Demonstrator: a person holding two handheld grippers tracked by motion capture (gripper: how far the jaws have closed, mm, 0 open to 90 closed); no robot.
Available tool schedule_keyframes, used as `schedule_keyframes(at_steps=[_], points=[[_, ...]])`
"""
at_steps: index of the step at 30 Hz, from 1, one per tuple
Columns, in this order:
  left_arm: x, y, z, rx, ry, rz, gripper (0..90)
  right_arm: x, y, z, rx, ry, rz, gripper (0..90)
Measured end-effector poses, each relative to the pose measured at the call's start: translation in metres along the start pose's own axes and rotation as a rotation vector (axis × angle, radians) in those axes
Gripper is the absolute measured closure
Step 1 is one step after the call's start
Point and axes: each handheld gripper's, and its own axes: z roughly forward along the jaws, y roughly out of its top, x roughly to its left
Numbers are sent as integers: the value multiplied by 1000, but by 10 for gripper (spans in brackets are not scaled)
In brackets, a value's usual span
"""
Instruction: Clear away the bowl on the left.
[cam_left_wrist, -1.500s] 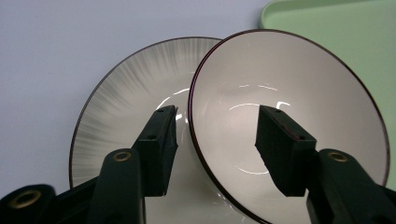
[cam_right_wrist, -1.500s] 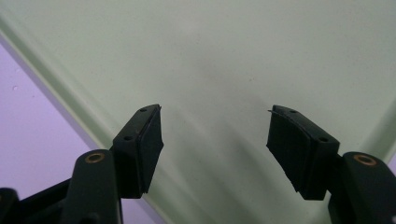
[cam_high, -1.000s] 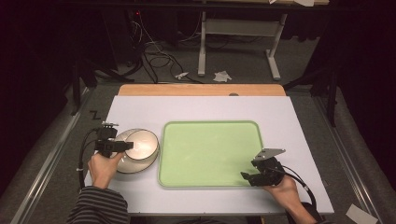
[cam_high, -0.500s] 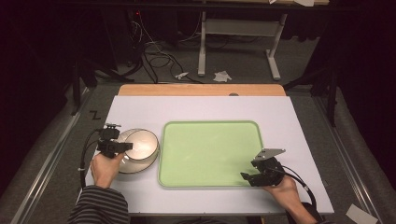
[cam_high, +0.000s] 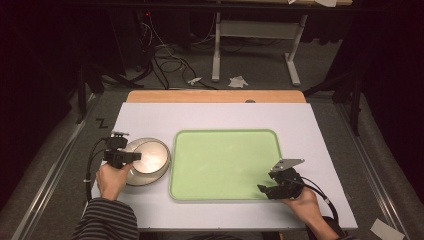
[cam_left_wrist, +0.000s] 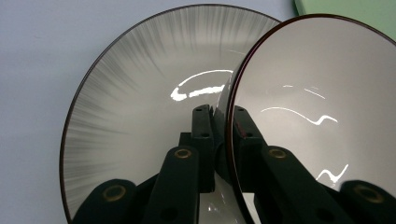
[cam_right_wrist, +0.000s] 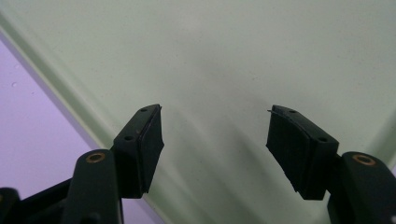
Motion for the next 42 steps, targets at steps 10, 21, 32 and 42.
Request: schedule_keyframes(at_steps=[10, 21, 32, 42], points=[[1, -2, -7, -21, -15, -2, 823, -1, 1, -3, -21, 9, -1, 373], [-1, 0, -18, -89, -33, -10, 822, -3, 2, -3, -38, -5, 28, 367], [-7, 3, -30, -141, -64, -5, 822, -3, 2, -4, -41, -1, 30, 367], [-19, 6, -35, -157, -108, 26, 822, -3, 1, -5, -41, -1, 25, 367]])
